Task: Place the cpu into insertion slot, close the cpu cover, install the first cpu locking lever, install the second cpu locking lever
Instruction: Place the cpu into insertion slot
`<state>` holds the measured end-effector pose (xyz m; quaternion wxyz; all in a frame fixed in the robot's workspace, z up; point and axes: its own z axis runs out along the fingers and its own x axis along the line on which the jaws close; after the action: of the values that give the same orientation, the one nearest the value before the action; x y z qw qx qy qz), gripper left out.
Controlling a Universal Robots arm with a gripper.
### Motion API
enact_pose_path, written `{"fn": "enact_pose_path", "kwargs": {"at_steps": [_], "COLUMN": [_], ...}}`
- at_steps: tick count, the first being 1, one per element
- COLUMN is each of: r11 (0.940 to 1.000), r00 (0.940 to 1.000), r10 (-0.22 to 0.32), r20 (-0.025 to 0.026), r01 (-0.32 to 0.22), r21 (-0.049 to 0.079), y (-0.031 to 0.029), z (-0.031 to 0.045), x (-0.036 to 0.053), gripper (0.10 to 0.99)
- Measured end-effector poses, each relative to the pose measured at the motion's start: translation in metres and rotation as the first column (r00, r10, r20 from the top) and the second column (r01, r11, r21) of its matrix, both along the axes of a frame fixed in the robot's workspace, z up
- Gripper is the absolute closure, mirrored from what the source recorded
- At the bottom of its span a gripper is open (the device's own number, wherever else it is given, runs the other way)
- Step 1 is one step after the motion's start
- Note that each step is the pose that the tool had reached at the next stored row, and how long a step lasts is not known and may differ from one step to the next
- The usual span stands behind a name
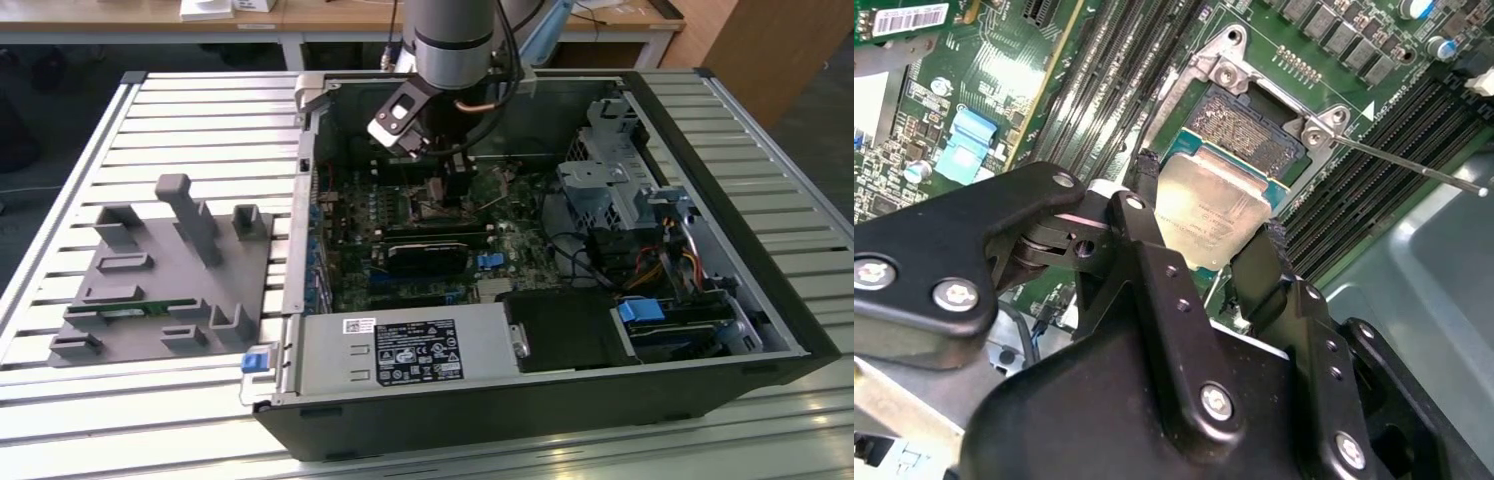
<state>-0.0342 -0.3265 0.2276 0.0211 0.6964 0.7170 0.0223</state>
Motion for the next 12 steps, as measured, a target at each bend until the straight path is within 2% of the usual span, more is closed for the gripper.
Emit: {"fn": "enact_pose_path", "kwargs": {"at_steps": [12], "r11": [1.0], "r00": [1.0], "r10": [-0.009], "r20": [0.0], "r01": [0.009], "r21": [0.0], "y": [0.0026], "z": [-0.0072], "x": [-0.0016], "gripper": [0.545]}}
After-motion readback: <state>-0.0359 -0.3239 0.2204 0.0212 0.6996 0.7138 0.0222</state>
